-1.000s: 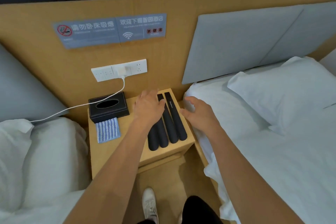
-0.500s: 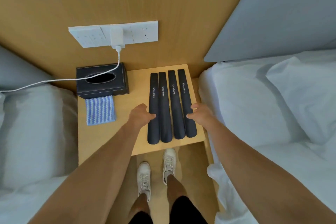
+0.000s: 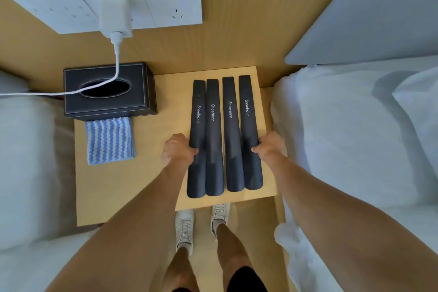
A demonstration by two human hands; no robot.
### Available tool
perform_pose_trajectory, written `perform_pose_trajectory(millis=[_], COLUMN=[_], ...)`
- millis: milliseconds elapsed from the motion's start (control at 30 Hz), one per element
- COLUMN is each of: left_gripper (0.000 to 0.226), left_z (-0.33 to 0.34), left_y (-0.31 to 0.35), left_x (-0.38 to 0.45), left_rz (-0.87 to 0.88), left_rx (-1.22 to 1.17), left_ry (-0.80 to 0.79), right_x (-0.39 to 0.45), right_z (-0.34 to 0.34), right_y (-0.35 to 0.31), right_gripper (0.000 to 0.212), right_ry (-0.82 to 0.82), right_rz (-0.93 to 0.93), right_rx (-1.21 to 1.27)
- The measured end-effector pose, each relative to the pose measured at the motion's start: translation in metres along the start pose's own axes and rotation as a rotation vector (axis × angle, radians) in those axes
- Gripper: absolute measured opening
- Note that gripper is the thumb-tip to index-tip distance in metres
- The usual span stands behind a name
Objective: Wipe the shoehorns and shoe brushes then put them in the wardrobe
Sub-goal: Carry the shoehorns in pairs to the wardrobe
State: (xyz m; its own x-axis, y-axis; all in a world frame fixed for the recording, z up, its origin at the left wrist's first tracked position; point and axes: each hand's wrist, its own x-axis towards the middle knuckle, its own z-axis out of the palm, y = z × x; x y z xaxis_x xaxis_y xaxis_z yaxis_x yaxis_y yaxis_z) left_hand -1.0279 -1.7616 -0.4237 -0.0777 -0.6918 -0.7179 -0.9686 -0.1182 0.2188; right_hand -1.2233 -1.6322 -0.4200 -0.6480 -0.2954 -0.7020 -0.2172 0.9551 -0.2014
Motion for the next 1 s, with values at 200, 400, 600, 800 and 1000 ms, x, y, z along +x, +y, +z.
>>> perform_pose_trajectory(millis=[200, 400, 600, 800, 1000], left_gripper=[0.028, 0.01, 0.014, 0.009, 0.004], left_z=[-0.014, -0.044, -0.081, -0.117, -0.151], left_y=[0.001, 0.014, 0.065, 0.121, 0.157], left_x=[-0.002, -0.046, -0.101, -0.179, -0.274], left_rz=[-0.031, 0.154, 0.591, 0.934, 1.255], left_rx=[0.062, 0.023, 0.014, -0.023, -0.112], left_ry=[0.03, 0.221, 0.254, 0.216, 0.097], right_x=[0.001, -0.034, -0.092, -0.182, -0.3], right_z=[-0.012, -0.048, -0.115, -0.176, -0.223], right_y=[0.012, 0.027, 0.037, 0.053, 0.085], right_gripper=[0.027, 0.023, 0.015, 0.018, 0.03], right_ry=[-0.035, 0.059, 0.285, 0.479, 0.716], right_rz=[0.017, -0.026, -0.086, -0.117, -0.142], right_rx=[0.12, 0.134, 0.254, 0.528, 0.696])
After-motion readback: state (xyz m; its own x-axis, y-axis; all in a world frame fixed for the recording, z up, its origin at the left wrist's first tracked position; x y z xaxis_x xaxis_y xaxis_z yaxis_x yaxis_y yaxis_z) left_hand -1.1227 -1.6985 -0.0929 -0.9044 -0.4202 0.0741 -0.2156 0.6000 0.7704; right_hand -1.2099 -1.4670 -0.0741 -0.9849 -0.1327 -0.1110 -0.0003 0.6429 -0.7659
